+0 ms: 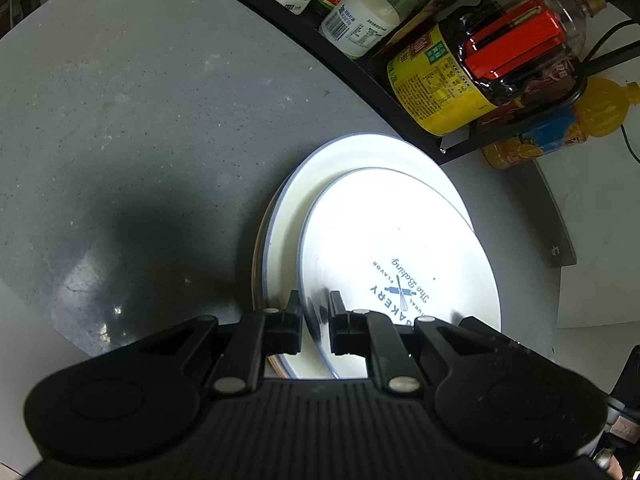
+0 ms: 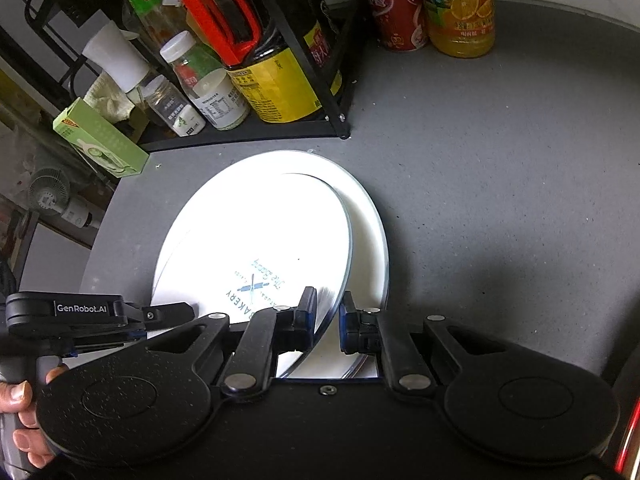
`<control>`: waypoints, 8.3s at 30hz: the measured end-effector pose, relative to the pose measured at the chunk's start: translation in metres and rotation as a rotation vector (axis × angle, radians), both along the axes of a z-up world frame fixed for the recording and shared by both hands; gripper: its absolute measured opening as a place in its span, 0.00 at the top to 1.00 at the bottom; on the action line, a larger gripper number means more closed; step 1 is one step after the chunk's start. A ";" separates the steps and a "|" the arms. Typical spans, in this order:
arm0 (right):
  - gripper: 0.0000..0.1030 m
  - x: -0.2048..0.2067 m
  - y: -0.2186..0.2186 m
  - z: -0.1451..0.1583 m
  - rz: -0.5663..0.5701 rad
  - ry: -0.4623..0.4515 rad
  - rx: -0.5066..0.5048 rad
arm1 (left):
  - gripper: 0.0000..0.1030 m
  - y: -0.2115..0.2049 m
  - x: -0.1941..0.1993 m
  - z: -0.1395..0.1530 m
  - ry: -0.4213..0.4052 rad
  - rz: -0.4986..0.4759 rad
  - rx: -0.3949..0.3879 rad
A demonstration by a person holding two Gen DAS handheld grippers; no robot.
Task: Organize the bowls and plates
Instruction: 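Lift the Bakery plate with both tools and lower it onto the plate stack, then open both tools to release the Bakery plate on the stack, then move both tools toward the red bowl holding the cream bowls, then close both tools on the rim of the red bowl stack, then lift the red bowl stack with both tools and carry it over the plates, then lower the bowl stack onto the plate stack and open both tools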
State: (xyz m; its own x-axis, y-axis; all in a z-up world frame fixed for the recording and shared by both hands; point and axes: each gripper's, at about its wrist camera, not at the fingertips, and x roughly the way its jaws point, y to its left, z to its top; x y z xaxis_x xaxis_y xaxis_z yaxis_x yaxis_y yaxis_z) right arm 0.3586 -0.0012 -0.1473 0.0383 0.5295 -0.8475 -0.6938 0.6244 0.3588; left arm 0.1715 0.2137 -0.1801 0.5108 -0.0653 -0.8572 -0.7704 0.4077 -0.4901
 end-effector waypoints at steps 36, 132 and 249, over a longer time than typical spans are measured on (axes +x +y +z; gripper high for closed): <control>0.51 0.015 0.009 0.005 -0.061 0.099 0.027 | 0.75 0.004 -0.016 0.032 0.059 0.052 0.087; 0.52 0.112 -0.298 -0.026 -0.287 0.184 0.070 | 0.76 -0.266 0.205 0.019 0.166 -0.405 0.094; 0.54 0.016 -0.019 0.008 -0.264 0.230 0.130 | 0.75 0.039 0.062 0.032 0.077 -0.296 0.017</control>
